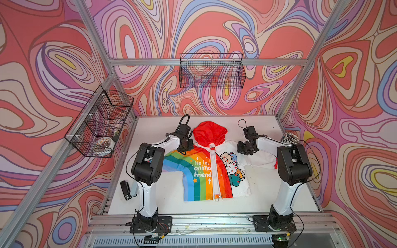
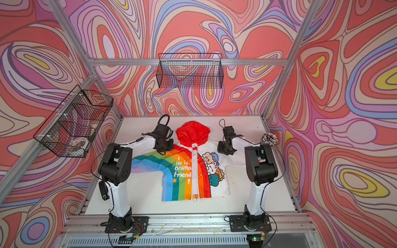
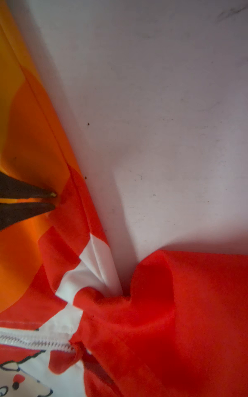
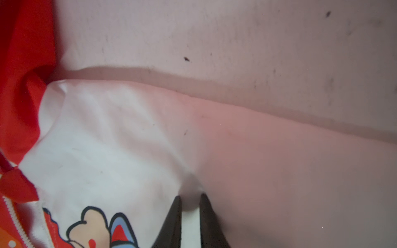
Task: Unzip the jacket
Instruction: Smooth out the jacket at the center of the board.
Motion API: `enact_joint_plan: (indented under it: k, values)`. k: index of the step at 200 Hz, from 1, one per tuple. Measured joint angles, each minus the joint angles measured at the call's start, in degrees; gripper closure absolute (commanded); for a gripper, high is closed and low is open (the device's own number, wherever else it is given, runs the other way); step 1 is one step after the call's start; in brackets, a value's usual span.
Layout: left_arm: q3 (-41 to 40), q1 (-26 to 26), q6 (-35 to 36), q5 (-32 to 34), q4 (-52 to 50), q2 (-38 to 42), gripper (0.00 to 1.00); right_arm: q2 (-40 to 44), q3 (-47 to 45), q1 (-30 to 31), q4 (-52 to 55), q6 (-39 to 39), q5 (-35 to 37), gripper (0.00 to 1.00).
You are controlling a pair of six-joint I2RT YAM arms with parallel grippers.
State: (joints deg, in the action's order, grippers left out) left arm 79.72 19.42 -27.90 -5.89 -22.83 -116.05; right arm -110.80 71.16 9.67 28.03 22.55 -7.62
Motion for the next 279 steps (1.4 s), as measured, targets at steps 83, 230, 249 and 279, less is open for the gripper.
enact_joint_plan:
  k: [83, 230, 249, 279]
  values:
    - [7.9, -2.4, -1.3, 0.1, -5.4, -5.6, 0.93, -2.8, 3.8, 0.0, 0.3, 0.6, 3.2, 0.81]
    - [16.5, -4.2, -0.6, -3.0, -8.2, -11.2, 0.93, -2.2, 2.0, 0.0, -2.9, 1.5, 3.3, 0.8]
    - [16.3, -4.3, -0.6, -3.2, -7.9, -11.1, 0.93, -2.0, 1.5, 0.0, -3.5, 1.5, 3.3, 0.8]
    - [15.2, -4.5, -0.6, -3.4, -6.8, -10.7, 0.93, -1.7, 0.8, 0.0, -4.4, 1.5, 2.5, 0.79]
